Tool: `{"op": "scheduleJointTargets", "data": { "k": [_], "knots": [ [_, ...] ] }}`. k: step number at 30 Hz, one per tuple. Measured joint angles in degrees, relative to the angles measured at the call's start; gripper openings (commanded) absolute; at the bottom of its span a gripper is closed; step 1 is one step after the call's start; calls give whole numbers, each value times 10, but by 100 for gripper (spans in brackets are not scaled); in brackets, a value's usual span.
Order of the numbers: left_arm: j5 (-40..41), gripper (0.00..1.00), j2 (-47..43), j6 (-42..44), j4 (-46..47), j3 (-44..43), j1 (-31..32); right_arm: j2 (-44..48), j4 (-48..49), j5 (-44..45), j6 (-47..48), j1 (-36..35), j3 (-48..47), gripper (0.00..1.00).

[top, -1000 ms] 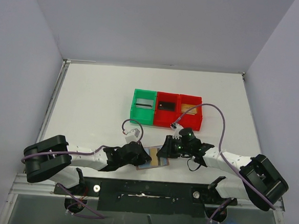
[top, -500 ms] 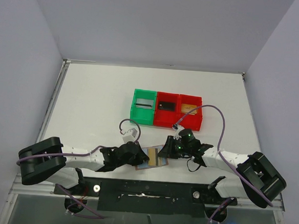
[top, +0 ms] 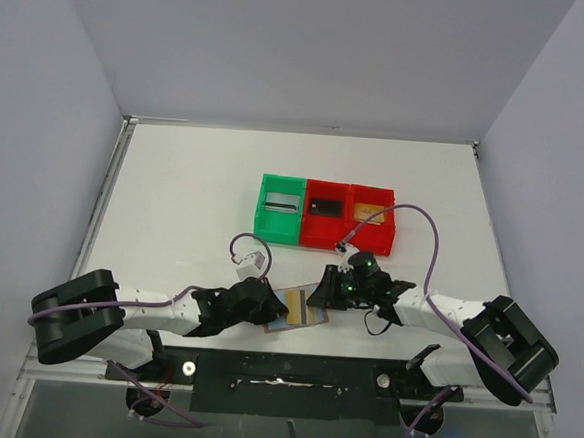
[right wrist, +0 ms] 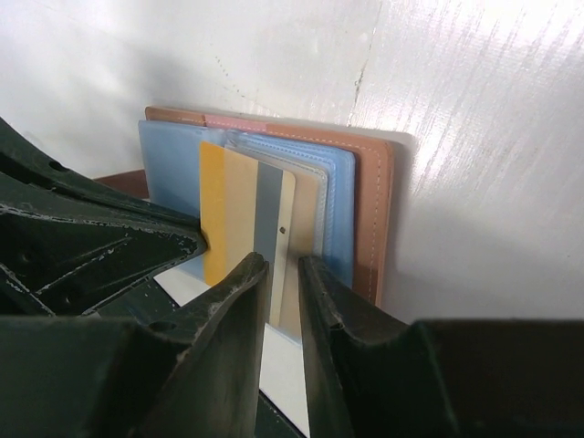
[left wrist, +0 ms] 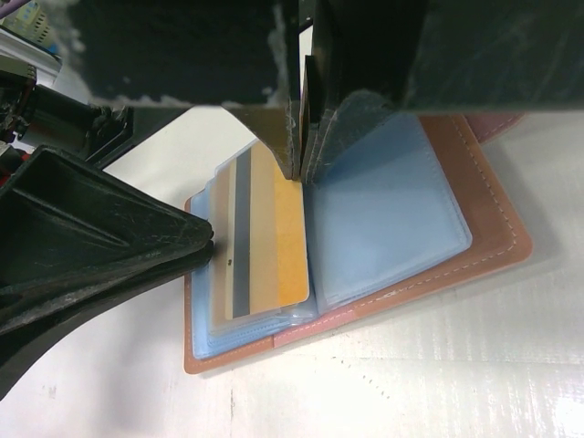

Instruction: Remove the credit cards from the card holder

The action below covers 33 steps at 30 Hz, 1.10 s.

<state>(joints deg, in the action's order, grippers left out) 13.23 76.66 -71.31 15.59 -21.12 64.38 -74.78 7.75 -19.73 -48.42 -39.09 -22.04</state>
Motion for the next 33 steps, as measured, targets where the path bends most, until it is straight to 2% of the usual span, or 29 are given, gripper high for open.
{"op": "scheduleJointTargets", "data": {
  "k": [8,17,20,23,27,33],
  "knots": [
    [0,0,0,0,0,0,0,11,-46,6,31,0,-32,25],
    [-1,0,0,0,5,3,0,-14,-10,-16,23,-8,-44,25],
    [-2,6,0,0,10,8,-1,-43,13,-23,8,-9,-27,24],
    [-7,16,0,-1,23,19,-4,-45,43,-28,-6,-10,-15,23],
    [-15,25,0,-9,66,39,-8,-45,68,-25,-20,-10,-2,23],
    [-31,28,15,-27,136,61,-14,-45,97,-23,-33,-10,13,22]
  ]
}}
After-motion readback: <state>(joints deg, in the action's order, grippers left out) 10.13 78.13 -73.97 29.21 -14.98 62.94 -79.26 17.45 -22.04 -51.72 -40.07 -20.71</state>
